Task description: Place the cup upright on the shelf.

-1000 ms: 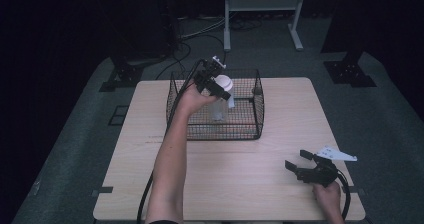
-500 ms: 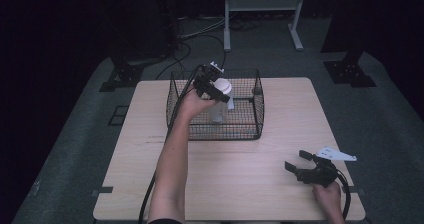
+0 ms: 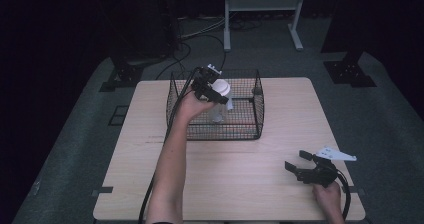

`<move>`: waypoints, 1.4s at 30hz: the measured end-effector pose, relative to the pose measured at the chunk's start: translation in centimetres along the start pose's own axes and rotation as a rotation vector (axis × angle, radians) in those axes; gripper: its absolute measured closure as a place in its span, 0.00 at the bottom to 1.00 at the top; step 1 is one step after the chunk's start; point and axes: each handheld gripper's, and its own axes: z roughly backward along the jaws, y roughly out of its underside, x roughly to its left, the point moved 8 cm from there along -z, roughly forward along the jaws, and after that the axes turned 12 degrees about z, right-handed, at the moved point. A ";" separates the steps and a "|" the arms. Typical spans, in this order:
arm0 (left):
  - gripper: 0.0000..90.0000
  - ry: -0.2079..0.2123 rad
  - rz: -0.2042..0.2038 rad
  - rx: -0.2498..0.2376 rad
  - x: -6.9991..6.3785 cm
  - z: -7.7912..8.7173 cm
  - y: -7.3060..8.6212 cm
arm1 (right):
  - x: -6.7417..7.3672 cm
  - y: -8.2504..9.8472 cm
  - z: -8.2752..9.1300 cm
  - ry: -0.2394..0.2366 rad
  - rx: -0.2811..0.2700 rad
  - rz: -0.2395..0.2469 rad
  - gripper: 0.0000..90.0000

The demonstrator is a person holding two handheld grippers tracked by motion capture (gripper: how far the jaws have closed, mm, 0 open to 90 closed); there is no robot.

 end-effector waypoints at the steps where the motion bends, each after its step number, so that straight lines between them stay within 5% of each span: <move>1: 0.02 -0.005 0.000 -0.005 0.1 0.0 0.0 | 0.0 0.0 0.0 0.000 0.000 0.000 0.14; 13: 0.00 0.032 -0.001 -0.070 -0.2 1.2 -0.3 | 0.0 0.0 0.0 -0.005 0.000 0.001 0.14; 26: 0.00 0.020 -0.008 -0.121 -0.3 2.8 -1.0 | 0.0 0.0 0.0 -0.004 0.002 -0.001 0.14; 42: 0.00 -0.001 -0.056 -0.121 -0.4 5.9 -0.2 | -0.1 0.0 0.1 0.010 -0.002 -0.007 0.14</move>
